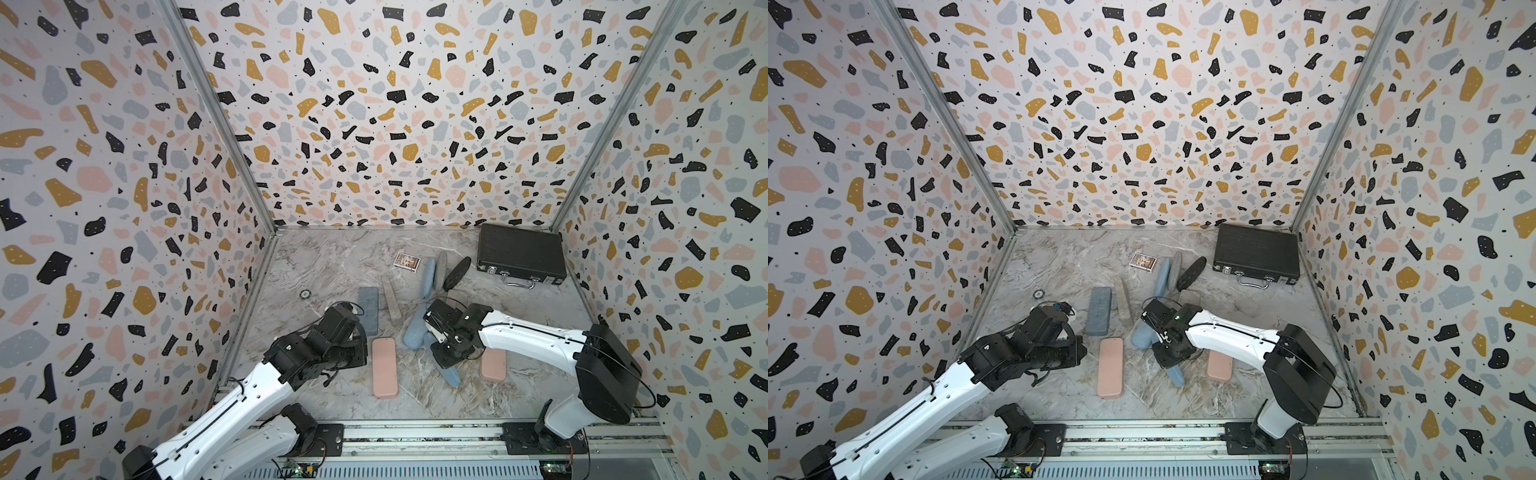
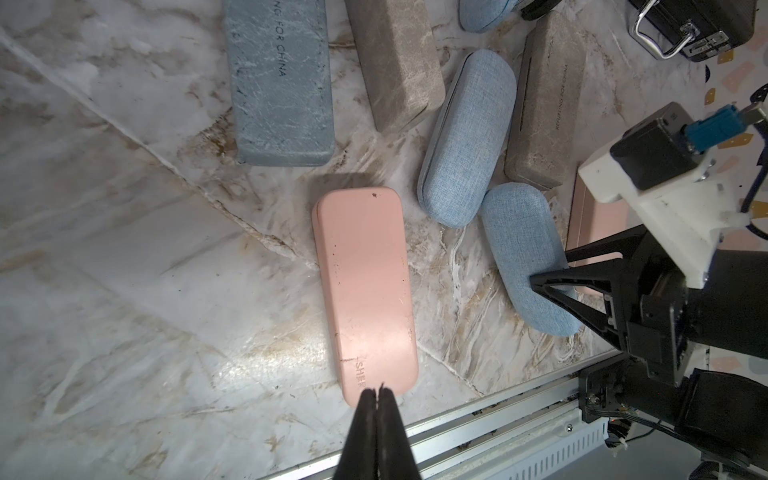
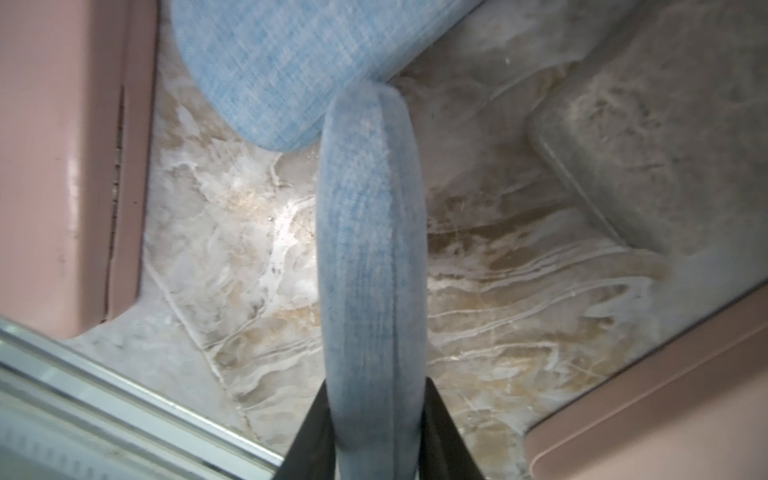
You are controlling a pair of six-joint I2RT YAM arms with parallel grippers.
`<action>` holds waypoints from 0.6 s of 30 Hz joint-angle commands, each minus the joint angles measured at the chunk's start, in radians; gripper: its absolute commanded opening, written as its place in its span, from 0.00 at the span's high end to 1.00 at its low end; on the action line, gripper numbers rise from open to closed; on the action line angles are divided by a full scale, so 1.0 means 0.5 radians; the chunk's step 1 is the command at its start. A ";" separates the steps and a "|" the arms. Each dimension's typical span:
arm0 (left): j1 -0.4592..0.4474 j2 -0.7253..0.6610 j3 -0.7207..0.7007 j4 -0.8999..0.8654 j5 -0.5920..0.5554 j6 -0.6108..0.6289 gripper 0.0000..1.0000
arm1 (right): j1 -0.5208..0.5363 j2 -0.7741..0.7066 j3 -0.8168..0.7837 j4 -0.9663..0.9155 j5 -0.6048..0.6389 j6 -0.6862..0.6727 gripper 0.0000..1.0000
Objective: Close the glasses case
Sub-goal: Pick up the glasses case at the center of the board, then place the glasses case at the center of the board.
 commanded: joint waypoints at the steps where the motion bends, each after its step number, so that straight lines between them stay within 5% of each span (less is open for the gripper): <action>1: 0.013 0.013 -0.057 0.057 0.051 0.003 0.93 | 0.001 -0.151 -0.105 0.200 -0.210 0.355 0.84; 8: 0.013 0.041 -0.160 0.085 0.077 -0.033 0.93 | -0.003 -0.302 -0.557 0.900 -0.427 0.935 0.82; 18: 0.014 0.049 -0.145 0.068 0.065 -0.037 0.93 | -0.169 -0.109 -0.552 1.031 -0.417 0.961 0.81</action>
